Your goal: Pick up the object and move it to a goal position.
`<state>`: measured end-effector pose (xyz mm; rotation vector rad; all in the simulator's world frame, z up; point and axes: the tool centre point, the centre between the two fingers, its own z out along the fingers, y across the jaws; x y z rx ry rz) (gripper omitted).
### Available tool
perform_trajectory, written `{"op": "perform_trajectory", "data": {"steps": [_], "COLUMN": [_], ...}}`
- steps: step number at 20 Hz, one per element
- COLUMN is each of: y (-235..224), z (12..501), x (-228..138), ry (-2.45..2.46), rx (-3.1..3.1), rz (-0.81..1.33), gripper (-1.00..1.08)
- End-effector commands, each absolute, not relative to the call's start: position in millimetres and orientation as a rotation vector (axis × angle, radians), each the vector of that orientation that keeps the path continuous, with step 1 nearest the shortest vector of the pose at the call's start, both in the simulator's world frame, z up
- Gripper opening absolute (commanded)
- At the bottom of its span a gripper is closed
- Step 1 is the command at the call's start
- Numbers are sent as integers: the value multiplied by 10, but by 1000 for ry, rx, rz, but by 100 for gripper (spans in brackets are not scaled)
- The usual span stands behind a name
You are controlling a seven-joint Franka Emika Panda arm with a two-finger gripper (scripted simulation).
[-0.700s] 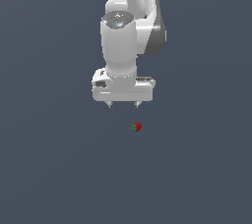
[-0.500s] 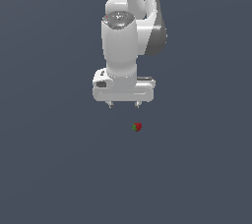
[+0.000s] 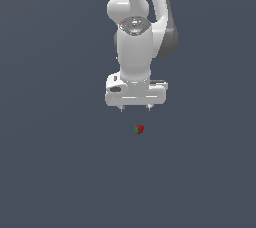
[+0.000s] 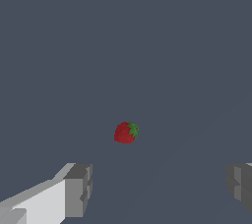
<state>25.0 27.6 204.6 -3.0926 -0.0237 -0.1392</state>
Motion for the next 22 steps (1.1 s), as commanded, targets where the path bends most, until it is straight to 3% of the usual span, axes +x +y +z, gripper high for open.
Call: {"op": "perform_trajectory", "data": {"steps": [1, 22], "y": [270, 312], "z": [2046, 1711], "x": [252, 262], "ry": [-23, -587], "rx": [-3092, -3073], "rz": [-139, -103], "gripper": [100, 100]}}
